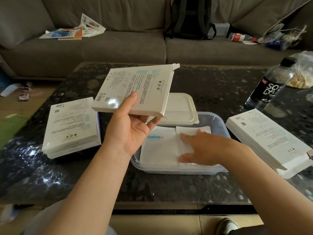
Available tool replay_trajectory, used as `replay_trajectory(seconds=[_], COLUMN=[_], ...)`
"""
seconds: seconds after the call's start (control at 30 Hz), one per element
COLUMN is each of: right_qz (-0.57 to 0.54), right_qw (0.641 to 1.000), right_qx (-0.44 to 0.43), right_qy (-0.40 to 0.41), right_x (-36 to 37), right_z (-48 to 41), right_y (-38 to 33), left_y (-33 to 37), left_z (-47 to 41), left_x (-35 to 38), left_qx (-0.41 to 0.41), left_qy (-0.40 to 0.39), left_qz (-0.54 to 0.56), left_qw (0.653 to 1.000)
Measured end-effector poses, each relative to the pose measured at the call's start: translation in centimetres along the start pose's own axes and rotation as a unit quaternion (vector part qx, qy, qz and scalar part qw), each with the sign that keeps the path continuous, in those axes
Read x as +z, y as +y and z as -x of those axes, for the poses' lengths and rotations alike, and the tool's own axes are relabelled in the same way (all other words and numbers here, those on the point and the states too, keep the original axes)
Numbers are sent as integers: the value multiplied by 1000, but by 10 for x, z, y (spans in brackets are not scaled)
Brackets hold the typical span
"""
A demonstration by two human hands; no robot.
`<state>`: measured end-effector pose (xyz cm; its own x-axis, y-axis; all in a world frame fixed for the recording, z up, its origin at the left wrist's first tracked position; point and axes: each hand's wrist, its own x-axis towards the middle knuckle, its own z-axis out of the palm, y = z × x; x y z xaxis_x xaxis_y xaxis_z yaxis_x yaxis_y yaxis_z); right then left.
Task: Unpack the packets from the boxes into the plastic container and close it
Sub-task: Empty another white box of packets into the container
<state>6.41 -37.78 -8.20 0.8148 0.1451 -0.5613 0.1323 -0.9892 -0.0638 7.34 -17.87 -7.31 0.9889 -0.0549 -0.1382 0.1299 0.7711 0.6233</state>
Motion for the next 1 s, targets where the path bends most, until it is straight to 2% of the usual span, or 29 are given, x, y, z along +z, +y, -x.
replay_trajectory(seconds=[0.33,0.6,1.0], right_qz=[9,19,25], right_qw=[999,999,1000], right_qx=[-33,-13,2], right_qy=[8,-22,-17], right_x=[0,-2,9], right_z=[-5,-10,-23], right_y=[8,13,12], left_y=[-2,-2,-2], left_z=[-3,-3,-3], left_x=[-1,-3,-4], left_qx=[1,0,-4], left_qy=[-5,-14,-15], left_qz=[-4,-11,-14], left_qw=[1000,1000,1000])
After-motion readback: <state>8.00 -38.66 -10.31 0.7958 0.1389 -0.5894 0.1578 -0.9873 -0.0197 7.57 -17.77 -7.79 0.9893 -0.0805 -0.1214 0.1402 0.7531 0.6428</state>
